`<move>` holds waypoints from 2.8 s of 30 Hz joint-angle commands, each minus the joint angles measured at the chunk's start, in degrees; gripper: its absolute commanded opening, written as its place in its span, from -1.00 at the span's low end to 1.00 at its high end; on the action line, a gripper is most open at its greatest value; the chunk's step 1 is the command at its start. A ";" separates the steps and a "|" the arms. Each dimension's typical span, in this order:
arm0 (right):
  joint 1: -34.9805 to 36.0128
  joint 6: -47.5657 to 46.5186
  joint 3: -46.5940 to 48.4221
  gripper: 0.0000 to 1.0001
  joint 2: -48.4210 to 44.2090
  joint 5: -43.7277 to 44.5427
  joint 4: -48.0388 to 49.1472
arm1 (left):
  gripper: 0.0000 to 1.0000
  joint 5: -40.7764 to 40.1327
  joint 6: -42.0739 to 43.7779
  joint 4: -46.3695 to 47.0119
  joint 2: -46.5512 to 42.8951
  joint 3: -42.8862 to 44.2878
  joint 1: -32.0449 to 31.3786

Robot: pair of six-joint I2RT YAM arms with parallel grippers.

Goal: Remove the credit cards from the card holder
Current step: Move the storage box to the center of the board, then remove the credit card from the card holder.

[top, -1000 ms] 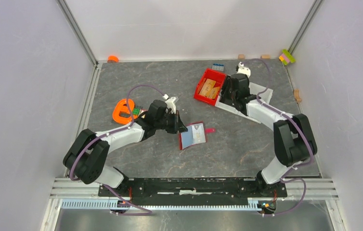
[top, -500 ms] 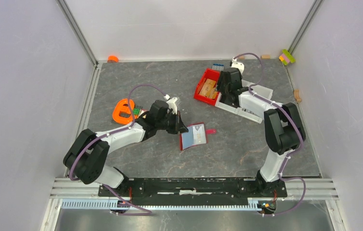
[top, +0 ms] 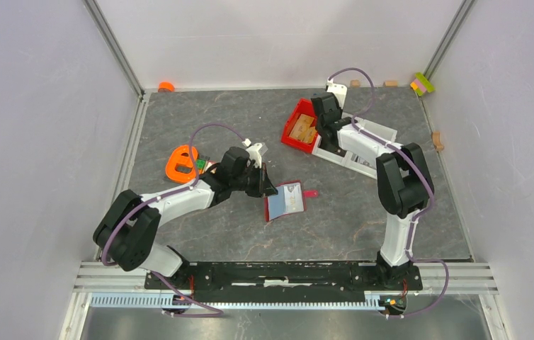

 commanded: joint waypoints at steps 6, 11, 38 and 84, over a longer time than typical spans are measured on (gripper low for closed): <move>-1.93 -0.52 -0.35 -0.57 -3.27 0.82 -4.14 | -0.85 -0.19 2.45 0.69 -0.84 2.24 -0.47; -2.00 0.18 0.52 -0.53 -4.89 8.20 -6.69 | -0.86 -0.18 2.51 0.61 -0.59 2.46 -0.52; -5.33 2.28 -3.73 -0.61 -2.92 -5.07 -3.84 | -0.86 0.10 2.35 0.51 0.17 2.72 -0.60; 7.83 -5.82 -54.47 0.69 -34.07 -38.83 25.35 | -0.87 -8.96 5.99 -9.79 10.84 8.98 -0.56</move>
